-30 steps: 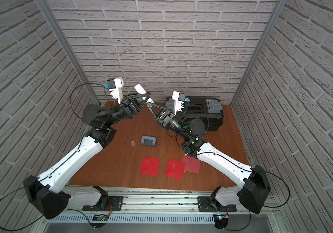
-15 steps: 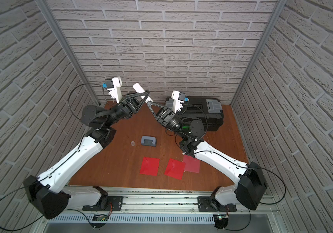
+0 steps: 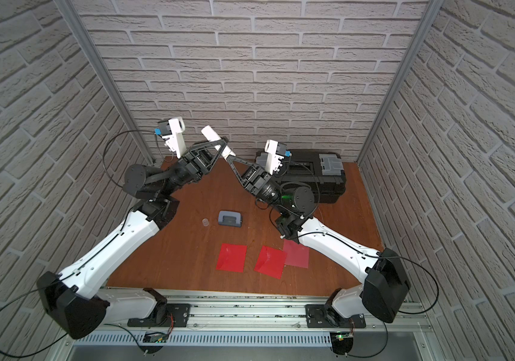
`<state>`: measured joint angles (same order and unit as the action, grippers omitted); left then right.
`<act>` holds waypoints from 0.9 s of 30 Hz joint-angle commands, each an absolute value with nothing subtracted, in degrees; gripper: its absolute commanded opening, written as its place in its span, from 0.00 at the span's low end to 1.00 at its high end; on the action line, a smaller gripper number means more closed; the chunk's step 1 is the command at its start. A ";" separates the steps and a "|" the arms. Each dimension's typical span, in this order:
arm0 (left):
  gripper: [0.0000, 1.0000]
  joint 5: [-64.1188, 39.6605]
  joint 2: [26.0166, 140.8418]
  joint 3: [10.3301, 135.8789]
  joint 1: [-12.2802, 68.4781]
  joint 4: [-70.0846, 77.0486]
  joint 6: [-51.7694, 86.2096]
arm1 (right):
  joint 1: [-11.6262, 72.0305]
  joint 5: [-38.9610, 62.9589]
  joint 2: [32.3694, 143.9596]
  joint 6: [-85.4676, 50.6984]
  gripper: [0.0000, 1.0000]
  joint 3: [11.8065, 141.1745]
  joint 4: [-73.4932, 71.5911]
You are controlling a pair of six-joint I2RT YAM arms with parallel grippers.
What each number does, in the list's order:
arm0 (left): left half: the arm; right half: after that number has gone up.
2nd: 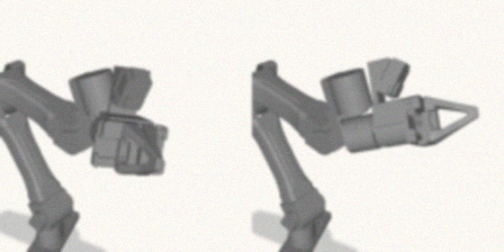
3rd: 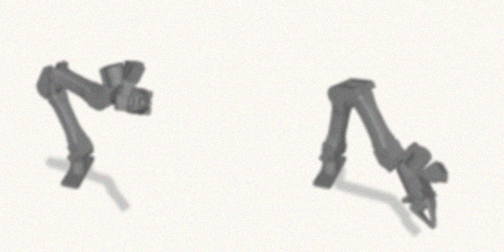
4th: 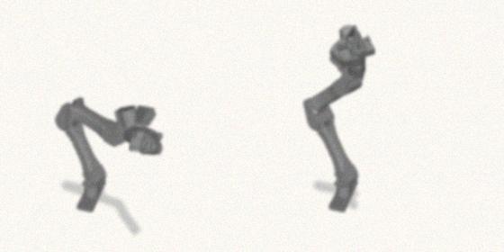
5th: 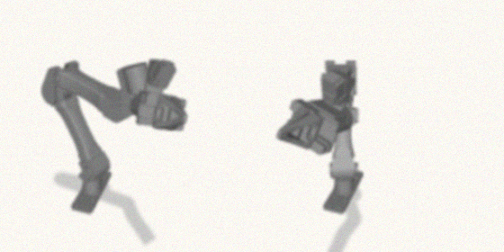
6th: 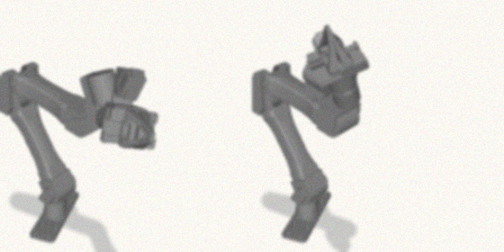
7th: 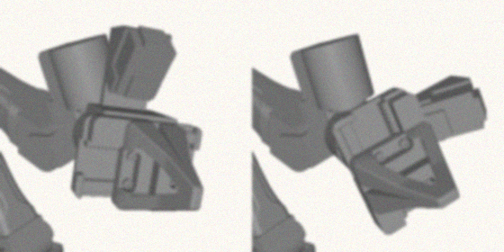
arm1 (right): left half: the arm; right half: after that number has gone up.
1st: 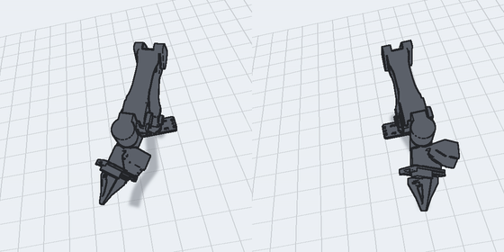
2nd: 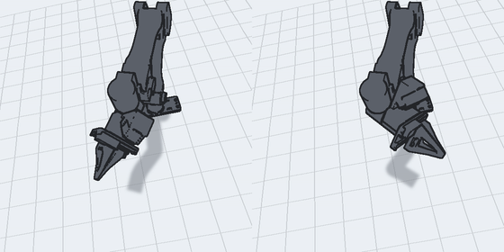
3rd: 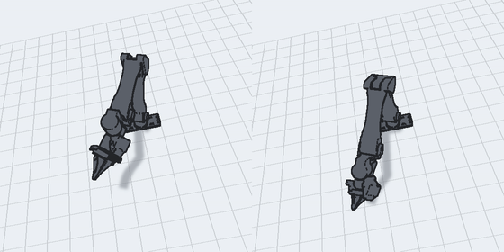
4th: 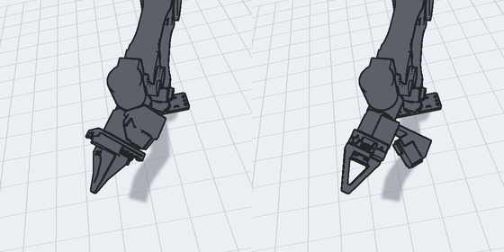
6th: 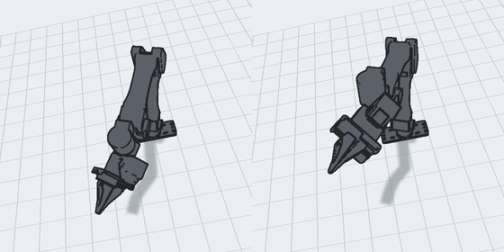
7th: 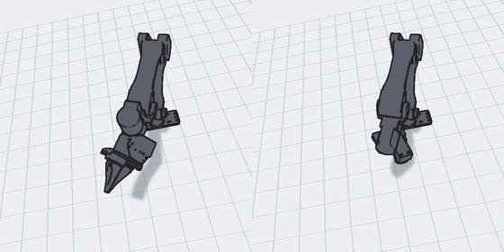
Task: Seal the envelope with a glue stick
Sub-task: Screw the glue stick.
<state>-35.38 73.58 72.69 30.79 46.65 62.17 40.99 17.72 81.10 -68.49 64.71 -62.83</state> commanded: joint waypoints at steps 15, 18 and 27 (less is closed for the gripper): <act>0.00 -24.72 78.42 68.92 30.67 50.28 68.14 | 40.81 17.56 77.15 21.15 0.03 66.63 -46.90; 0.00 -23.84 79.67 68.64 31.34 51.87 70.23 | 42.05 20.85 78.35 36.89 0.03 65.40 -49.29; 0.00 -24.85 80.77 69.67 32.26 52.06 70.29 | 43.07 16.54 75.29 27.92 0.28 63.72 -47.75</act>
<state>-26.33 79.26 69.36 31.73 53.47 70.76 39.62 9.28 78.08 31.99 65.69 -45.89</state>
